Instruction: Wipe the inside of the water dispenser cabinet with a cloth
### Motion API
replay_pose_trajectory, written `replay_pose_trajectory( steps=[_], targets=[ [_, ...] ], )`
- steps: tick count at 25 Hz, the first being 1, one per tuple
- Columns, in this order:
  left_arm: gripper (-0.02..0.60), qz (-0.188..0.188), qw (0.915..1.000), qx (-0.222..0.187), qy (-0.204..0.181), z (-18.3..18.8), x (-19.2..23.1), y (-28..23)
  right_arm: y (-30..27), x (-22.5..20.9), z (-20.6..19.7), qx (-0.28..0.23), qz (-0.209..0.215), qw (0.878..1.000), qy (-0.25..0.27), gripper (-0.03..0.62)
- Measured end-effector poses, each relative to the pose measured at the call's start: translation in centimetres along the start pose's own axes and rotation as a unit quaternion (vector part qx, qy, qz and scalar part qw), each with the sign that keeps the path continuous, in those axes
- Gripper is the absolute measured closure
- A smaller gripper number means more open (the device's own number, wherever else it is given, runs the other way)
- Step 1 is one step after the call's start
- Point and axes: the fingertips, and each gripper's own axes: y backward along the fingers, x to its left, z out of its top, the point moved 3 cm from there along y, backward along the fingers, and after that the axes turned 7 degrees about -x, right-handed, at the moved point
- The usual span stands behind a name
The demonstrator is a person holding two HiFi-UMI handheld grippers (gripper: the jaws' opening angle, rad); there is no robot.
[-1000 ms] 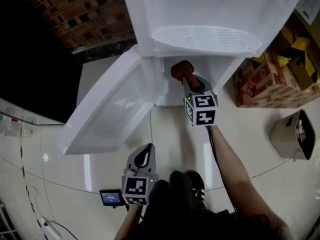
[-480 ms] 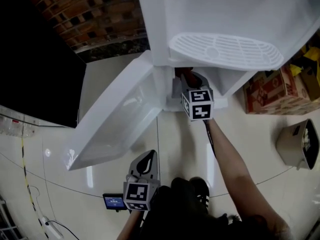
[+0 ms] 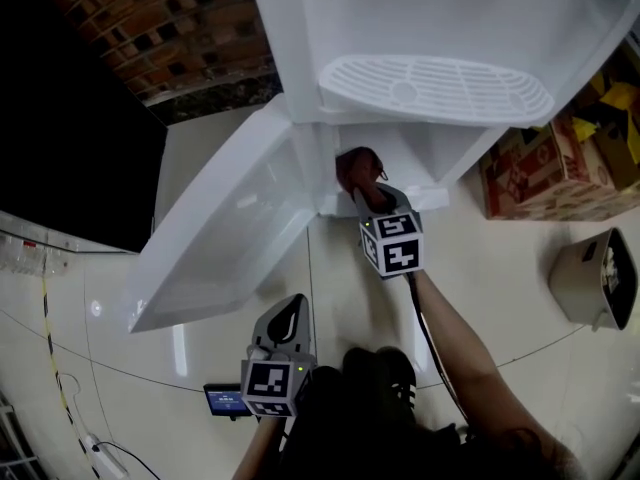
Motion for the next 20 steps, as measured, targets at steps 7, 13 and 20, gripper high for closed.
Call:
replay_pose_trajectory(
  steps=[7, 13, 20],
  targets=[
    [0.601, -0.005, 1.0000, -0.001, 0.003, -0.1, -0.7, 0.2, 1.4, -1.1, -0.1, -0.009, -0.007, 1.000, 0.005, 0.511],
    [0.601, 0.001, 1.0000, 0.001, 0.006, -0.3, -0.1, 0.7, -1.0, -5.6, 4.6, -0.044, -0.056, 0.997, 0.024, 0.511],
    [0.601, 0.012, 0.9998, 0.007, 0.015, -0.9, 1.3, 0.4, -3.4, -9.1, 4.1, -0.016, -0.085, 0.994, 0.068, 0.511]
  ],
)
